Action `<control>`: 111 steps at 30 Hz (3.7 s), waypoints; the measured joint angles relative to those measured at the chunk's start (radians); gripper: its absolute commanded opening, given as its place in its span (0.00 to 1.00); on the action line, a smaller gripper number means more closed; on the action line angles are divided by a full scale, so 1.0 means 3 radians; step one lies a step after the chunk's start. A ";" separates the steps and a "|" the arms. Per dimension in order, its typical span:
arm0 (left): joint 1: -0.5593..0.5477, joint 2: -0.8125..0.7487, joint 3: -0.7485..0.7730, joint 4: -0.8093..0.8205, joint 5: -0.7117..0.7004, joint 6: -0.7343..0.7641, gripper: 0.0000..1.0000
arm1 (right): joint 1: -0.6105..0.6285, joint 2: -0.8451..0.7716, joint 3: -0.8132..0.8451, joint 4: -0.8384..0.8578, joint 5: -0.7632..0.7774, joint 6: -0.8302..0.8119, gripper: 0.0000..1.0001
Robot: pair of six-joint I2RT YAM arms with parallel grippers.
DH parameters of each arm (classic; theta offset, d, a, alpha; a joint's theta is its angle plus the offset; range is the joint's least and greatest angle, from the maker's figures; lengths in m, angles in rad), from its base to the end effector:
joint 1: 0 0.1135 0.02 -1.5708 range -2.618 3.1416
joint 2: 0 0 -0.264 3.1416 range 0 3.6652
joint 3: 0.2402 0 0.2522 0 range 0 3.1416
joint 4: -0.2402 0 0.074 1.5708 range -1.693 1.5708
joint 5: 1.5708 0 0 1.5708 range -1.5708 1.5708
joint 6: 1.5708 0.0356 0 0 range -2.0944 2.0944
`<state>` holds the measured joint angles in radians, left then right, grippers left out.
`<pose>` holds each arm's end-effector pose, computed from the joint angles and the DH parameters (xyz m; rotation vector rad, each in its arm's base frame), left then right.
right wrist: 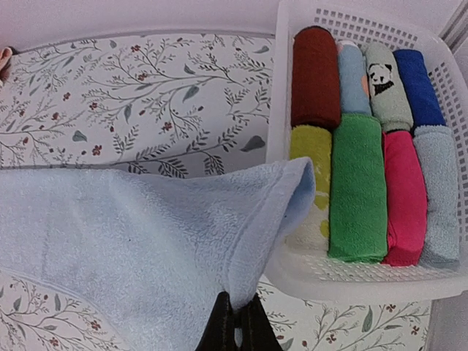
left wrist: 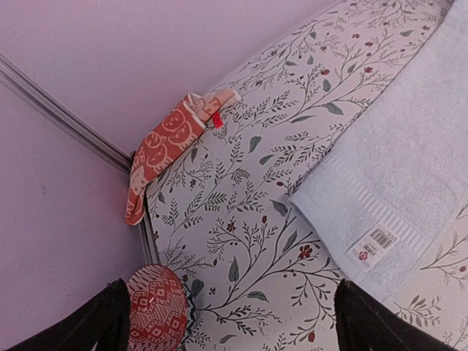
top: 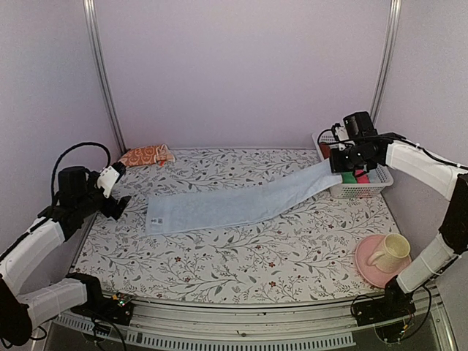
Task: Roll the towels
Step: Fold the towel at the center of the board.
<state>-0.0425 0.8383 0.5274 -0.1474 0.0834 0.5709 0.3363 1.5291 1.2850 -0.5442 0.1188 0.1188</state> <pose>0.1929 -0.0112 0.2435 0.6649 1.9247 0.2485 0.3207 0.1076 0.2987 -0.1980 2.3452 0.0826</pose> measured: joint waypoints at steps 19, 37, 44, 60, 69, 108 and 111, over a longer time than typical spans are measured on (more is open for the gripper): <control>0.0000 0.0051 0.0000 0.0000 0.0009 -0.0005 0.97 | 0.0239 0.0008 0.0184 -0.0090 -0.0355 -0.0319 0.02; 0.0006 0.0090 0.0000 0.0003 0.0006 -0.0011 0.97 | 0.1455 0.1704 0.1952 0.0318 -0.0860 -0.0117 0.02; 0.0013 0.0090 0.0000 0.0004 0.0006 -0.0011 0.97 | 0.1647 0.2167 0.2444 0.0385 -0.1044 -0.0079 0.02; 0.0019 0.0090 0.0000 0.0010 0.0006 -0.0013 0.97 | 0.1768 0.2546 0.2534 0.0829 -0.1133 0.0056 0.02; 0.0022 0.0089 0.0000 0.0015 0.0008 -0.0013 0.97 | 0.1813 0.2550 0.2595 0.1031 -0.1233 0.0086 0.02; 0.0025 0.0088 0.0000 0.0019 0.0010 -0.0013 0.97 | 0.2024 0.3185 0.2856 0.1319 -0.1715 0.0264 0.02; 0.0025 0.0088 0.0000 0.0020 0.0010 -0.0014 0.97 | 0.2028 0.3185 0.2857 0.1319 -0.1715 0.0264 0.06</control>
<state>-0.0349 0.8646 0.5274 -0.1413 0.0864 0.5667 0.9447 2.4847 2.1422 -0.1486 -0.3958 0.1982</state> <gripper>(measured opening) 0.974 0.035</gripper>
